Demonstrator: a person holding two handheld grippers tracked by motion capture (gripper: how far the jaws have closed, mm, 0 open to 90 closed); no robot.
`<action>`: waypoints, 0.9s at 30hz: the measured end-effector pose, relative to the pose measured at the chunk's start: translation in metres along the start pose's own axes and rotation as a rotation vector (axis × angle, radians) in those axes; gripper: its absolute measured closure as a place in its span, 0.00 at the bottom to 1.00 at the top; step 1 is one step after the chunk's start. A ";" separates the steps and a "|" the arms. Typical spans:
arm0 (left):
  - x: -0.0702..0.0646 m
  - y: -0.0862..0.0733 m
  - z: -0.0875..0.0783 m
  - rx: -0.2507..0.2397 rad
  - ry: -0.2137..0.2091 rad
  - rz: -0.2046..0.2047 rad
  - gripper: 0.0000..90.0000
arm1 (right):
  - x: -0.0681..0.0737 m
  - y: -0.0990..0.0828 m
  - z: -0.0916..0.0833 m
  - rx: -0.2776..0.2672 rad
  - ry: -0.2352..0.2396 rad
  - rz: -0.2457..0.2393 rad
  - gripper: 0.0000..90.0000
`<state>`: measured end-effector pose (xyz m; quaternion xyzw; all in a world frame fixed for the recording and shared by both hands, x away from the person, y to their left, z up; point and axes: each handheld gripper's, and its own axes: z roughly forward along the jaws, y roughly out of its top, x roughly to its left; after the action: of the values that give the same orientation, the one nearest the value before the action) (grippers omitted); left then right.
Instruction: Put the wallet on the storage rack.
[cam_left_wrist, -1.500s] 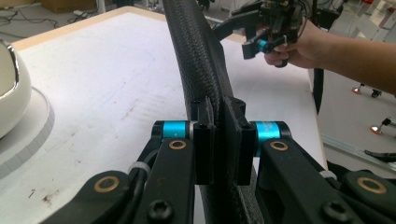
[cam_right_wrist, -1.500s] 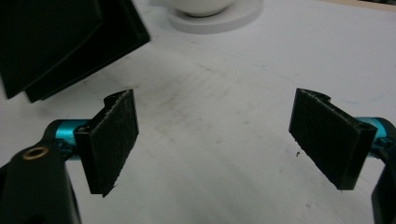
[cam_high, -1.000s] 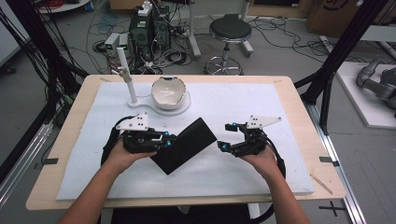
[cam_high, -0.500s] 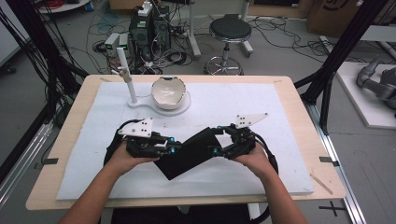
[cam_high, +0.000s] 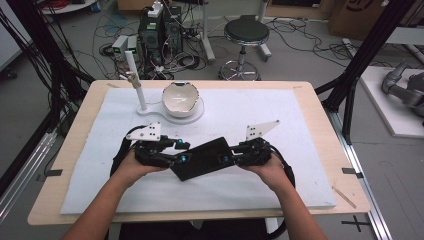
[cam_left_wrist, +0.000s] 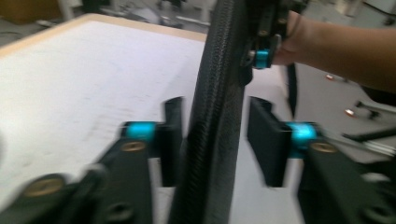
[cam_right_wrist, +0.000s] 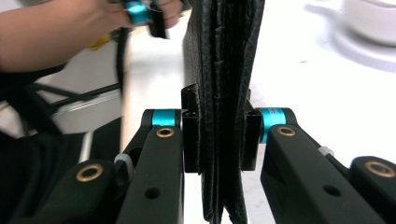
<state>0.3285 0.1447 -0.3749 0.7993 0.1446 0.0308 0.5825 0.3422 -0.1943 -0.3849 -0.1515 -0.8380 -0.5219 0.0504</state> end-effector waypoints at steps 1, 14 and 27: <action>0.001 0.000 -0.003 -0.008 0.011 -0.008 0.54 | 0.000 0.001 -0.001 -0.006 -0.024 0.004 0.86; 0.014 -0.013 -0.056 0.078 0.225 -0.047 0.29 | -0.004 0.038 -0.030 -0.049 -0.180 -0.029 0.86; 0.012 -0.041 -0.086 0.110 0.383 -0.045 0.25 | -0.021 0.126 -0.042 0.025 -0.292 -0.089 0.86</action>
<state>0.3129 0.2384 -0.3872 0.8060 0.2721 0.1613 0.5003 0.3979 -0.1840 -0.2631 -0.1881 -0.8486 -0.4856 -0.0934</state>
